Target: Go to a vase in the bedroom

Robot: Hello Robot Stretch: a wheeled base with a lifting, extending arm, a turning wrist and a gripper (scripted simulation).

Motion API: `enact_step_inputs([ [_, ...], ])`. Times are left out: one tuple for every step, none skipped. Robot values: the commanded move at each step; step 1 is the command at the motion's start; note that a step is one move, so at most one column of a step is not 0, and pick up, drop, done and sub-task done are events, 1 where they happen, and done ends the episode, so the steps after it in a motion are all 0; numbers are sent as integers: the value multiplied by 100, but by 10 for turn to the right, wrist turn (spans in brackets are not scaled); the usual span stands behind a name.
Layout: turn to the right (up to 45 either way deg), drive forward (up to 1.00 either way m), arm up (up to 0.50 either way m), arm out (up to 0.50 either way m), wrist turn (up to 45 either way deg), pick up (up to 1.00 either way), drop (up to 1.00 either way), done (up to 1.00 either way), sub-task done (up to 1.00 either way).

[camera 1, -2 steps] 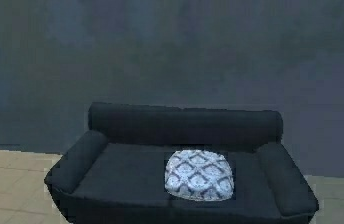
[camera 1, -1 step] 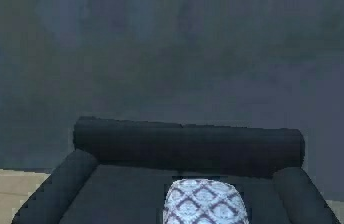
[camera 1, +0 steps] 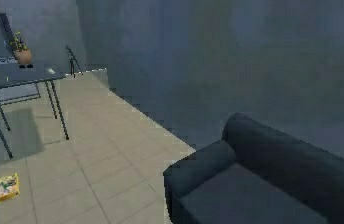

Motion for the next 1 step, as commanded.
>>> enact_step_inputs([
  [-270,0,0,0,0,0,0,0,0],
])
